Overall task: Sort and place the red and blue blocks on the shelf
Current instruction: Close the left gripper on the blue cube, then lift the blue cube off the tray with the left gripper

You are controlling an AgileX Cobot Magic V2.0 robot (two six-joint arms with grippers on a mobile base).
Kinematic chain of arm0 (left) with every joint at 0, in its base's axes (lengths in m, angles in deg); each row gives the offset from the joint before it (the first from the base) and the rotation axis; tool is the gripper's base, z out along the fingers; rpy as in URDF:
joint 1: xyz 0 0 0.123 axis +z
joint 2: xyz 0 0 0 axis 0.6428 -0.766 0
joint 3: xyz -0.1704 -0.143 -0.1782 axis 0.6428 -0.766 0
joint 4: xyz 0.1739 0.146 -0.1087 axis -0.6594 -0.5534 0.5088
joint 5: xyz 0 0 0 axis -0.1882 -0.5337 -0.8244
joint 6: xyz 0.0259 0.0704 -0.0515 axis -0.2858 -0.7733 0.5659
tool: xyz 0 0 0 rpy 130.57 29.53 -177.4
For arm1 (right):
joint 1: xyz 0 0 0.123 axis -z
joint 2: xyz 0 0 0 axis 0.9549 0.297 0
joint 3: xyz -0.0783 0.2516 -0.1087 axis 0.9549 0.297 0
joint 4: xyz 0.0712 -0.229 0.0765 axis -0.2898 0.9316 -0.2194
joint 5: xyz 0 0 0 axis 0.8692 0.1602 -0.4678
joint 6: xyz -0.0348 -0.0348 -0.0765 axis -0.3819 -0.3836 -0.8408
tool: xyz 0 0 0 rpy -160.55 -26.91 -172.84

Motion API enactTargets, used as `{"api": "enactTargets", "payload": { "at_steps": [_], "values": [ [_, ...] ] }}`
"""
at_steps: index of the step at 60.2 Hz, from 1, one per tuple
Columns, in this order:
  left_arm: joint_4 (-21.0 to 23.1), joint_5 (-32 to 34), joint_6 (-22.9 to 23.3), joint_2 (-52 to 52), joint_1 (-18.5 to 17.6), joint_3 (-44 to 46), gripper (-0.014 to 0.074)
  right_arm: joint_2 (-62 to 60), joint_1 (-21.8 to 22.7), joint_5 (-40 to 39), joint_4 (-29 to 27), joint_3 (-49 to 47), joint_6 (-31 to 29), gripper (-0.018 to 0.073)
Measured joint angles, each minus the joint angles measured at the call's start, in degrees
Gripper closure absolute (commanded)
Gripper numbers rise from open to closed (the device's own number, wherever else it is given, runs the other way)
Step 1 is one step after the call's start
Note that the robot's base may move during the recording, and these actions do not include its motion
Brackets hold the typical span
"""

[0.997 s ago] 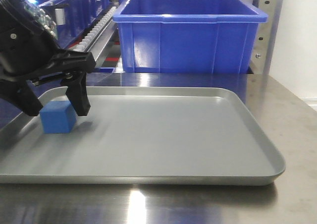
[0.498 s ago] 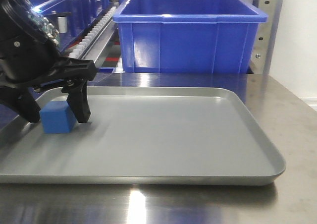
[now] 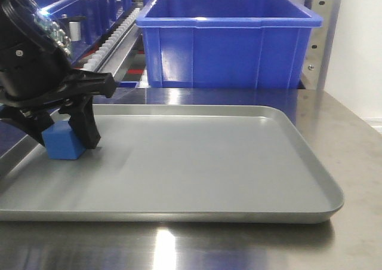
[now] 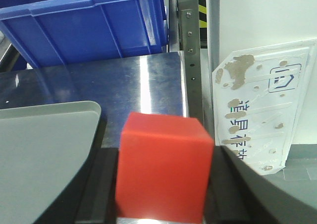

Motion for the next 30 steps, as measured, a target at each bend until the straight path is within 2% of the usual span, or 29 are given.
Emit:
{"api": "enactTargets", "payload": {
  "at_steps": [16,30],
  "values": [
    [-1.26,-1.09,0.00,3.26,0.26,0.09,0.0461,0.00,0.00,0.00,0.00,0.00,0.00,0.0497],
    [-3.87,-1.83,0.00,14.22,4.52,0.09,0.0461,0.00,0.00,0.00,0.00,0.00,0.00,0.0497]
  ]
}}
